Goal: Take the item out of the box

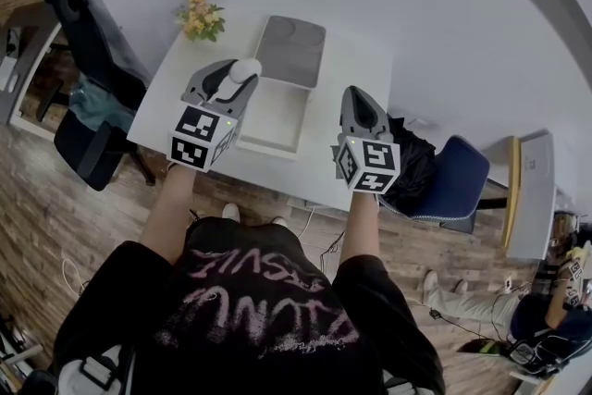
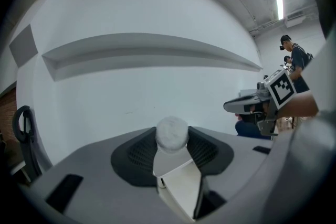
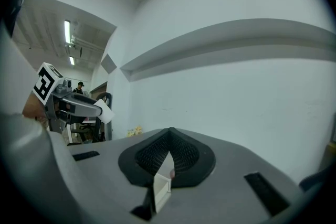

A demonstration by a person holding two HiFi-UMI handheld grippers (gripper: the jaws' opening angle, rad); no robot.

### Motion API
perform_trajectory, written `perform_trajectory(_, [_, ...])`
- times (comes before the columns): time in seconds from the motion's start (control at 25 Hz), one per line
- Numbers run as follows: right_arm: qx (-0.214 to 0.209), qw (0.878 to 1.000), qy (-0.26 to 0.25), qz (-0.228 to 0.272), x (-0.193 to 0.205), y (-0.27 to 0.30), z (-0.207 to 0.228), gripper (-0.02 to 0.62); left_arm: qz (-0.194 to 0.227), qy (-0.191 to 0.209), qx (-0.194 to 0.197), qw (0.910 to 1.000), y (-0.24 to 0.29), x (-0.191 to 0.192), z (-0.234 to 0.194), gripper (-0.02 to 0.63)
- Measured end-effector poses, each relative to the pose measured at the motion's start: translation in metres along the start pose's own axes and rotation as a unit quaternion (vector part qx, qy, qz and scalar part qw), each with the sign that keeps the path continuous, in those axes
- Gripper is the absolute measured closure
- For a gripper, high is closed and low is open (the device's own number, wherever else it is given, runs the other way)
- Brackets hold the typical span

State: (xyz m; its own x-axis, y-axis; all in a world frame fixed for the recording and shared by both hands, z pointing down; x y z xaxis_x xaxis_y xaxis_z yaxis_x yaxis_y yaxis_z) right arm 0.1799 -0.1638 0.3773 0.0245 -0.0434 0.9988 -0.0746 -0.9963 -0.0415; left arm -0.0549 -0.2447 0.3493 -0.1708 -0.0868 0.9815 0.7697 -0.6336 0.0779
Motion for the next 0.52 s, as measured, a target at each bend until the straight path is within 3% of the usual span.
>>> perform_trajectory(0.52, [0.007,1.000,-0.005,0.001,-0.0037,-0.0043,0.0012,0.591,0.001,-0.004,-0.004,1.0000,-0.0058,-0.0028,-0.0052,0.430])
Point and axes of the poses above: the fingertips, and each gripper's own axes: y forward along the fingers, z to its right, x out of its underside, the point moved 6 cm from there along -y, backward along the fingers, and after that the axes turned 8 degrees about z, right-handed, at the moved point
